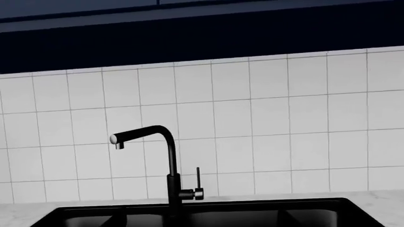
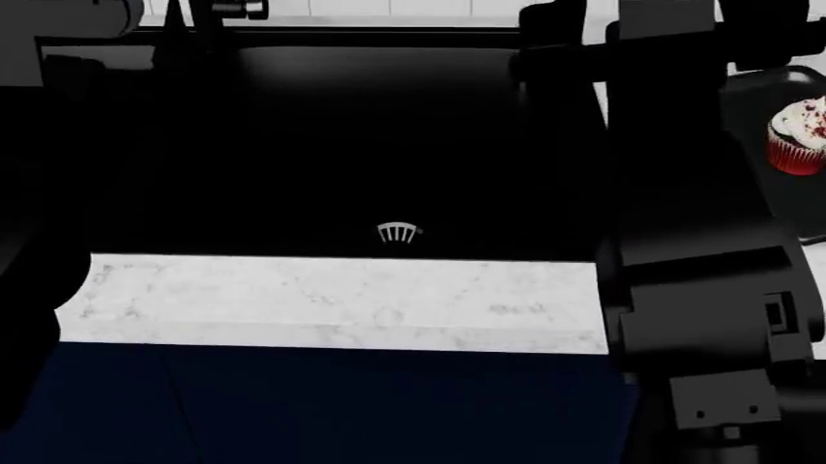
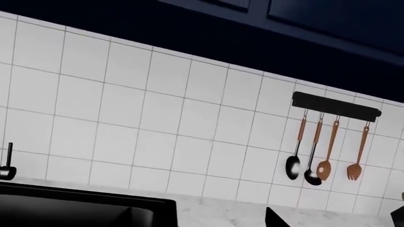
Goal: Move the fresh-baked cupcake off the tray onto the counter, and place the bowl used for mixing into the sink.
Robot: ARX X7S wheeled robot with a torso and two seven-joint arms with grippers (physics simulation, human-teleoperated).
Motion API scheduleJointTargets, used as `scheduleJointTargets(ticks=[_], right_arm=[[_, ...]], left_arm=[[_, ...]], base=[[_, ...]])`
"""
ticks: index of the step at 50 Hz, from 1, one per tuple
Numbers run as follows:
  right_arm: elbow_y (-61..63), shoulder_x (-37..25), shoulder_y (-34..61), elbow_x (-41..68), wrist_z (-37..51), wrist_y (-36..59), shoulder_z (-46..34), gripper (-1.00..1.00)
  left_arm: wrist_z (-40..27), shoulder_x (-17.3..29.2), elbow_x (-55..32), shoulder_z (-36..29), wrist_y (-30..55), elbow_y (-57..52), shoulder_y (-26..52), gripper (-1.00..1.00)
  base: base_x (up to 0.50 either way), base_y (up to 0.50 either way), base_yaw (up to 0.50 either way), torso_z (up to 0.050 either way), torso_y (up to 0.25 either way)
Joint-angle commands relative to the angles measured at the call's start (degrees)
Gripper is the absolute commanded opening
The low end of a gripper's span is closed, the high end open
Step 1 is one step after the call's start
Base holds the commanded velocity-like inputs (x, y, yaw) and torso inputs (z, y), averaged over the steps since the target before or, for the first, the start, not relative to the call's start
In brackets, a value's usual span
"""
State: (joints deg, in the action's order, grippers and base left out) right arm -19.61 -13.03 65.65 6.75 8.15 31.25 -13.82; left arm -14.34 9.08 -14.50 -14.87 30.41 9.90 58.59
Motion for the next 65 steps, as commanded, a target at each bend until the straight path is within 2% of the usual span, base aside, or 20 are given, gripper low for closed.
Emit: scheduleJointTargets(ticks=[1, 37, 50, 65], right_arm=[[-4.4, -0.1, 2.3, -0.8, 0.5, -2.7, -0.3, 1.0], [-16.4, 0.5, 9.1, -2.3, -0.1, -9.5, -2.3, 1.0], [-22.7, 1.6, 12.3, -2.4, -1.8, -13.2, -3.5, 1.0], [-20.7, 1.2, 11.7, -2.1, -2.0, -11.7, -3.8, 1.0]], left_arm=[[1.4, -1.0, 0.3, -1.3, -2.7, 5.6, 3.5, 1.0], [6.0, -6.9, 1.2, -3.1, -24.4, 42.4, 20.9, 1.0], [5.8, -6.7, -0.1, -4.0, -24.2, 42.2, 21.8, 1.0], [4.3, -6.6, -1.1, -4.1, -25.9, 45.4, 23.7, 1.0]], base=[[0.0, 0.0, 0.0, 0.0, 0.0], [0.0, 0.0, 0.0, 0.0, 0.0], [0.0, 0.0, 0.0, 0.0, 0.0], [0.0, 0.0, 0.0, 0.0, 0.0]])
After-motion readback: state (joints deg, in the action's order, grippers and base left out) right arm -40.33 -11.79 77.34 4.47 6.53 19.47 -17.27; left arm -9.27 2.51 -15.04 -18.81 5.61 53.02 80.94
